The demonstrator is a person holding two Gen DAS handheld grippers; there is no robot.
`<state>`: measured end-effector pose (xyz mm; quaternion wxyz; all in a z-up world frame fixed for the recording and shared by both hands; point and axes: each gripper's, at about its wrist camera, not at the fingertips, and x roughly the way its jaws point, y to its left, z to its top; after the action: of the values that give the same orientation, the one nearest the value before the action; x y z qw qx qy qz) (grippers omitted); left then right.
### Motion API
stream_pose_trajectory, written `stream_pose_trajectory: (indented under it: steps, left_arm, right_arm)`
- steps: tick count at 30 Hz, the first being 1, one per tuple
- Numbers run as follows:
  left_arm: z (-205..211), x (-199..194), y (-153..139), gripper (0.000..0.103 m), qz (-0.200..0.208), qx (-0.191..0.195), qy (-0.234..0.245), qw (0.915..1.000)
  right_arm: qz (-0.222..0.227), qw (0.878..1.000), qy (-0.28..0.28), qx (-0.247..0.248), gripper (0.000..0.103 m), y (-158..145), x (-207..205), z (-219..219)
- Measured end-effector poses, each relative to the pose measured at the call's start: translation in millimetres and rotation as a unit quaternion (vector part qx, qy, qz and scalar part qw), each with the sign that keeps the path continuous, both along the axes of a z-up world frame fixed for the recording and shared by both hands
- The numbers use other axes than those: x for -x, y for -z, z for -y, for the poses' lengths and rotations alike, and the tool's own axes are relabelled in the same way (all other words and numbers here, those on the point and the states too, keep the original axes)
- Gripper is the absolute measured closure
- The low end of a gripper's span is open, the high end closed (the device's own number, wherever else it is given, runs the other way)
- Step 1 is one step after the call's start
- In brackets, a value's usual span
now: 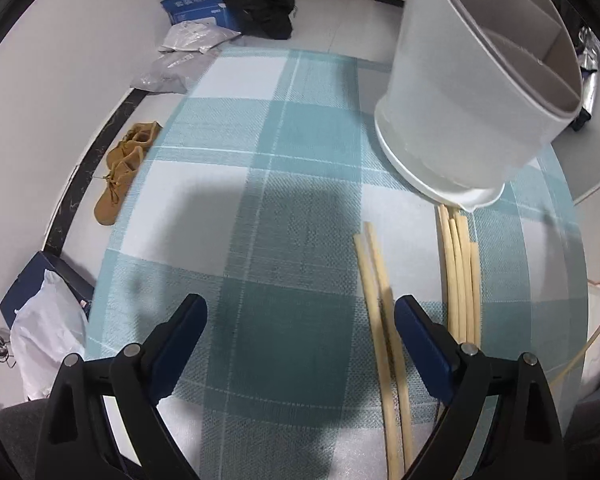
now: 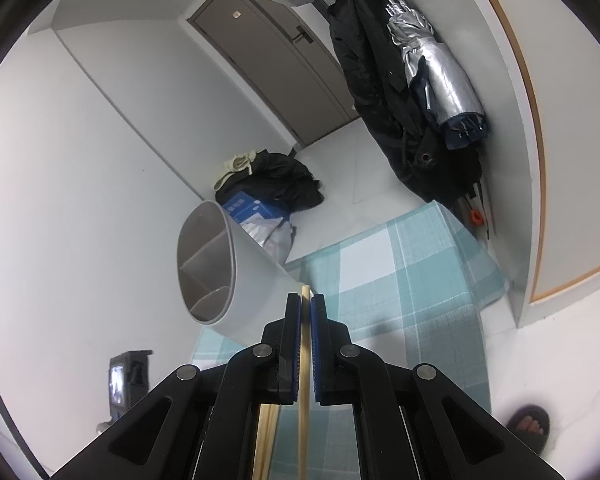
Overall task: Organize utensils
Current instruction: 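Lift the chopstick with the right gripper while the left gripper grasps another chopstick, then carry both held chopsticks up and lower them into the white holder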
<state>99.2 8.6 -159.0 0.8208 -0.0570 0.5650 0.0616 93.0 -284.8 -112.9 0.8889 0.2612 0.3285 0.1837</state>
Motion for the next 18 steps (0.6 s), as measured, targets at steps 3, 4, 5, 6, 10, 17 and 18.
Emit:
stream_pose_trajectory:
  steps: [3, 4, 5, 6, 10, 17, 18]
  left_arm:
    - [-2, 0, 5, 0.011, -0.01, -0.003, -0.009, 0.9999]
    - [0, 3, 7, 0.011, -0.015, -0.002, -0.009, 0.9998]
    - [-1, 2, 11, 0.011, -0.022, 0.002, -0.009, 0.9997]
    - [1, 3, 11, 0.011, -0.019, -0.013, -0.009, 0.9997]
    - [-3, -3, 10, 0.011, -0.025, -0.01, -0.014, 0.9995]
    - [9, -17, 2, 0.065, -0.021, -0.002, 0.004, 0.9998]
    - [11, -19, 1, 0.082, -0.022, 0.002, 0.005, 0.9997]
  right_arm:
    - [0.0, 1.0, 0.0, -0.001, 0.099, 0, 0, 0]
    - [0.0, 1.0, 0.0, -0.001, 0.099, 0, 0, 0]
    - [0.0, 1.0, 0.0, -0.001, 0.099, 0, 0, 0]
    - [0.0, 1.0, 0.0, 0.0, 0.099, 0, 0, 0]
    - [0.0, 1.0, 0.002, 0.0, 0.099, 1, 1, 1]
    - [0.004, 1.0, -0.001, 0.001, 0.099, 0, 1, 0]
    - [0.006, 1.0, -0.001, 0.003, 0.099, 0, 1, -1]
